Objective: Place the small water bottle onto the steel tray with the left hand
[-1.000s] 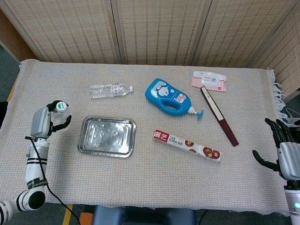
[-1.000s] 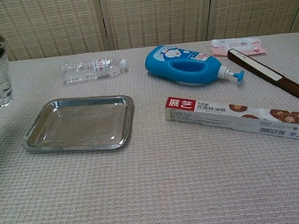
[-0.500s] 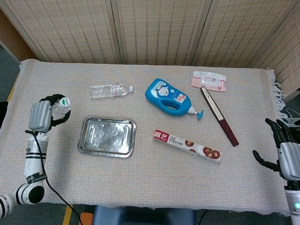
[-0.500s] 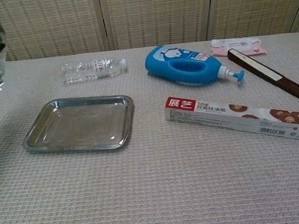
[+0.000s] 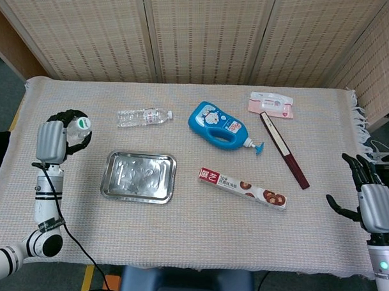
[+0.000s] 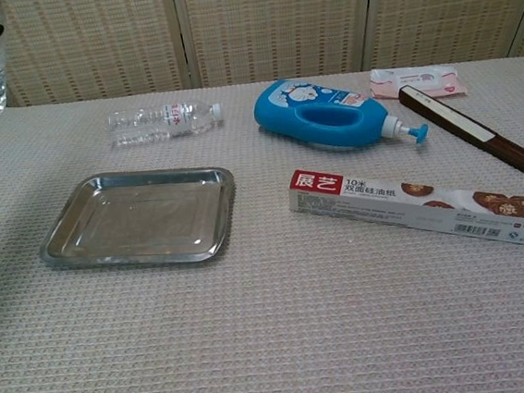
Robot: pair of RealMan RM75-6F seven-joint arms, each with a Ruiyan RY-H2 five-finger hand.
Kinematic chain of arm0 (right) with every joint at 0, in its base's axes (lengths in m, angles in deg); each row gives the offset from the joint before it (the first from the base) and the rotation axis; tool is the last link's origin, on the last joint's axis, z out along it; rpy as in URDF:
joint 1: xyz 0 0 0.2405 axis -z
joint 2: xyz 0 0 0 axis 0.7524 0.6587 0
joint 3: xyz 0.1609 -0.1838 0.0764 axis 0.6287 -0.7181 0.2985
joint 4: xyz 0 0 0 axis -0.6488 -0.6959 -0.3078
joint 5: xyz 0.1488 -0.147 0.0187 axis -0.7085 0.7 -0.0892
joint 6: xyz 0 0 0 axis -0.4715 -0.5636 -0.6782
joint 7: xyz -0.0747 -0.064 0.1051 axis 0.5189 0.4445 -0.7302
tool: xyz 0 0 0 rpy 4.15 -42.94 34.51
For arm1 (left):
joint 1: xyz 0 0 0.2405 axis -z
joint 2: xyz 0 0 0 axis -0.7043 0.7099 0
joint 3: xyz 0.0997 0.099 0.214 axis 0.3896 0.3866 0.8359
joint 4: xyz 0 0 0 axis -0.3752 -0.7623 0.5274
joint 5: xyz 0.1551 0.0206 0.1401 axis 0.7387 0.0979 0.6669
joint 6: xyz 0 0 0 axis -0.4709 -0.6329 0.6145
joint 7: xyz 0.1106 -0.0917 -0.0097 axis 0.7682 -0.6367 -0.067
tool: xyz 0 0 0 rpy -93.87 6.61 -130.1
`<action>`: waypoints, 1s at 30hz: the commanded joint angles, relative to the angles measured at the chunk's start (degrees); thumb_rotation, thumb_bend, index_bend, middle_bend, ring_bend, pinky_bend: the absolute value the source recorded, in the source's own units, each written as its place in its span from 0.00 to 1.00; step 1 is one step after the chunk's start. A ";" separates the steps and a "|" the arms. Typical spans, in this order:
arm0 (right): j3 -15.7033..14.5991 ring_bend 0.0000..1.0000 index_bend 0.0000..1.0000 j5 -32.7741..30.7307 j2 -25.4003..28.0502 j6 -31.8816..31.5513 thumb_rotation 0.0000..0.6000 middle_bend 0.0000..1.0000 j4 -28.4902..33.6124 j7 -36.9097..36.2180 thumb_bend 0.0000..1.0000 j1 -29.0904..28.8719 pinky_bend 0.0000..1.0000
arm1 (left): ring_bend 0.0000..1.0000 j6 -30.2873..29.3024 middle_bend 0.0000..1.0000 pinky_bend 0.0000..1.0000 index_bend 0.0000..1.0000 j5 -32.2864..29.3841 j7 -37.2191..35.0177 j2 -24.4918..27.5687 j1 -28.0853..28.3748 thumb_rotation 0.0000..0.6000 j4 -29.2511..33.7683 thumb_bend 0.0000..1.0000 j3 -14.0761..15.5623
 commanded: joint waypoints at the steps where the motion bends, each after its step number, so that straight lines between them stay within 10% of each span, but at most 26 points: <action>1: 0.04 0.00 0.08 -0.14 -0.02 0.15 1.00 0.11 -0.05 -0.08 0.19 -0.06 0.21 | 0.45 1.73 0.65 0.48 0.49 -1.50 -0.79 0.28 -1.88 1.00 2.20 0.46 2.27; 12: -0.09 0.00 0.08 -0.76 -0.37 1.45 1.00 0.11 -0.29 0.88 0.19 -0.58 0.21 | 0.45 12.81 0.65 0.48 0.49 -11.49 -14.95 1.73 -1.33 1.00 13.58 0.47 -2.90; 30: -0.12 0.00 0.08 -1.20 0.06 2.36 1.00 0.11 -0.19 0.23 0.19 -0.87 0.21 | 0.45 8.28 0.65 0.48 0.49 -20.62 -11.73 -11.12 3.87 1.00 5.72 0.46 -5.27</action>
